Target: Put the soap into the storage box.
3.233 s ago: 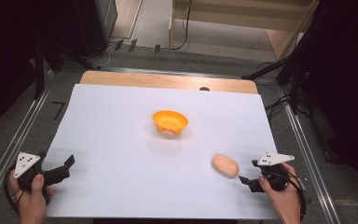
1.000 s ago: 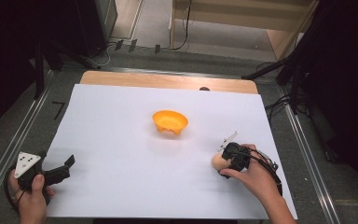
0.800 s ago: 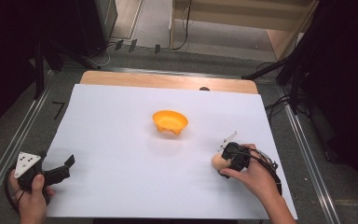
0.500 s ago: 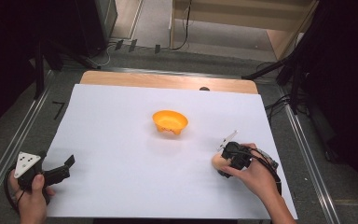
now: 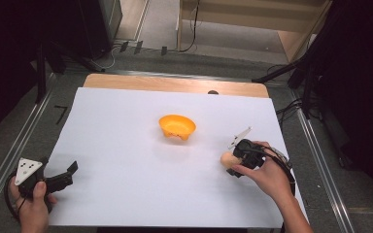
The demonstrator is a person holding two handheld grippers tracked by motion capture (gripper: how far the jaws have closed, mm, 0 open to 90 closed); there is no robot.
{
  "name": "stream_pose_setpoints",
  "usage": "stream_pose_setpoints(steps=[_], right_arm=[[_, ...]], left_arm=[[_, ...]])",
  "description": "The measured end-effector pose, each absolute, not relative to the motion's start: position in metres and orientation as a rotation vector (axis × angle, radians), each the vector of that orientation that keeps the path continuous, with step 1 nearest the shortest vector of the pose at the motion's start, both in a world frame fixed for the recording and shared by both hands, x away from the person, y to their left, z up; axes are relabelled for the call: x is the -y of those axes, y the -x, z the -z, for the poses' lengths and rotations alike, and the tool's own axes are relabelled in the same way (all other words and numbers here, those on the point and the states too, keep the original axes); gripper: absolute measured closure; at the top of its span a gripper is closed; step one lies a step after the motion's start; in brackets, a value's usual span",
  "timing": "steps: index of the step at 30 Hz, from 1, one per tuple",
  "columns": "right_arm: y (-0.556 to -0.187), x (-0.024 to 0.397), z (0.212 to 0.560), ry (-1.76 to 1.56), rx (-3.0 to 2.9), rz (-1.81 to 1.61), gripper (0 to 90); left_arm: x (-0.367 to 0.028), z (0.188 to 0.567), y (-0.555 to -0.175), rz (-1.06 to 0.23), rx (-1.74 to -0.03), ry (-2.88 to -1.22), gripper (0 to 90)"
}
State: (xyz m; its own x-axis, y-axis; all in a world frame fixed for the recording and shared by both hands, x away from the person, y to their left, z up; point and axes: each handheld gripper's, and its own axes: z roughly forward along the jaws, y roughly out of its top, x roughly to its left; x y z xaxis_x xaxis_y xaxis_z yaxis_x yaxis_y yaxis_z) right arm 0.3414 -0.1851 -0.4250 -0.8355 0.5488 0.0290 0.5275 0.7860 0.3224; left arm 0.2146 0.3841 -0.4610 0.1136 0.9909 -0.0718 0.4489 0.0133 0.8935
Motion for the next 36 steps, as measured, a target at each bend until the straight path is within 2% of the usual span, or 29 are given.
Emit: stream_pose_setpoints(steps=[36], right_arm=[[-0.383, 0.116, 0.398, -0.526, -2.94, -0.518, 33.1]], left_arm=[[-0.384, 0.461, -0.215, -0.82, -1.455, -1.563, 0.5]])
